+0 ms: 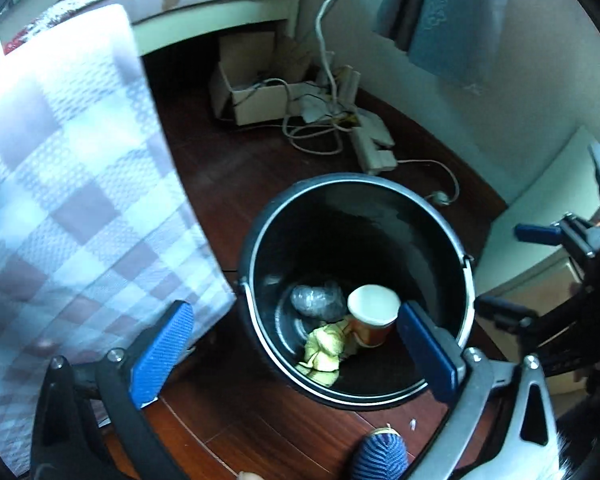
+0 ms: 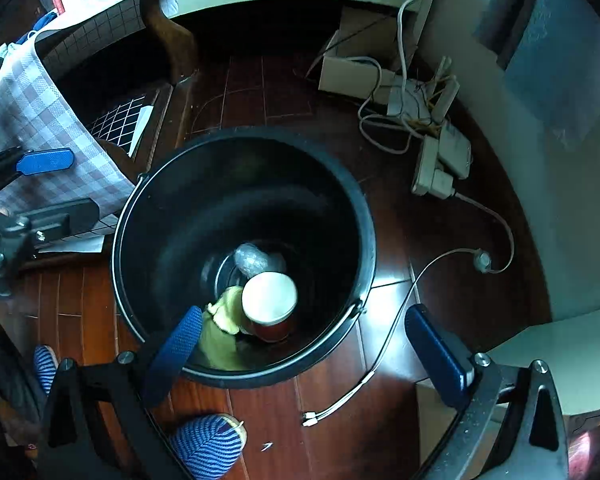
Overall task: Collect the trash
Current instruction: 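Open both tools to drop the cloth and cup into the bin, then grasp the white tissue with the left tool while the right tool grasps the blue mask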
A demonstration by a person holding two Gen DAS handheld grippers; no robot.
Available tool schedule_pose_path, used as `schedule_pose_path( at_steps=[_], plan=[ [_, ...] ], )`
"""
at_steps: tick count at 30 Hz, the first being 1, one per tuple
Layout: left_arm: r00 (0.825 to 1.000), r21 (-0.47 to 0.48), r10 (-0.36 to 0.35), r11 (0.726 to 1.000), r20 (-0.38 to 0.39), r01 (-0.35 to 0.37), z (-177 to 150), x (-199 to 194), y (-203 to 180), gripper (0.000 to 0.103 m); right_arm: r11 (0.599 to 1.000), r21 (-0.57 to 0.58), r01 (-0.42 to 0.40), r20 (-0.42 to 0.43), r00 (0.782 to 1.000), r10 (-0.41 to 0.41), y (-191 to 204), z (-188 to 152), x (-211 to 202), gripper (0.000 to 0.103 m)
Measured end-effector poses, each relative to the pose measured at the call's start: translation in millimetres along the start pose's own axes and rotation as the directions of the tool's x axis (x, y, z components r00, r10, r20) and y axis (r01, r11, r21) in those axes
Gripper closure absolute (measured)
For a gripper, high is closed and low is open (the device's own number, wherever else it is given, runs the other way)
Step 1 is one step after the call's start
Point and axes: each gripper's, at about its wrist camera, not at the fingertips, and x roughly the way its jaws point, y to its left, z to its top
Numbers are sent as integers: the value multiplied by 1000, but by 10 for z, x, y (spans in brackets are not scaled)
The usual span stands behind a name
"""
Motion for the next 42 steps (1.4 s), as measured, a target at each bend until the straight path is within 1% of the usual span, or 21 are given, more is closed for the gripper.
schedule_pose_path(
  at_steps=[5,12,16,24,30,36,40,42],
  plan=[
    [1000,-6,21,1000,12,-21,-38,-93,5,1,1000,5,8,5,1000,-8,41,16,-68,1],
    [999,-22,38,999,31,-37,-107,-340,122,1,1000,6,11,44,999,-11,186,64,-296,1],
    [998,-50,36,998,47,-34,-176,-603,211,1,1000,-6,14,88,996,-13,356,86,-541,1],
    [986,-98,97,992,134,-85,-298,-1209,487,1,1000,-20,-11,151,988,14,693,223,-891,1],
    [972,-159,155,979,176,-127,-394,-1558,780,1,996,-74,-50,208,976,64,1092,405,-1145,1],
    [945,-233,241,954,222,-188,-469,-1892,1161,1,984,-138,-109,249,958,141,1569,656,-1290,1],
    [927,-277,295,934,233,-228,-559,-2041,1379,1,972,-184,-149,263,945,194,1875,809,-1360,1],
    [920,-299,313,924,235,-238,-604,-2112,1474,1,967,-209,-148,271,941,203,2009,847,-1385,1]
  ],
)
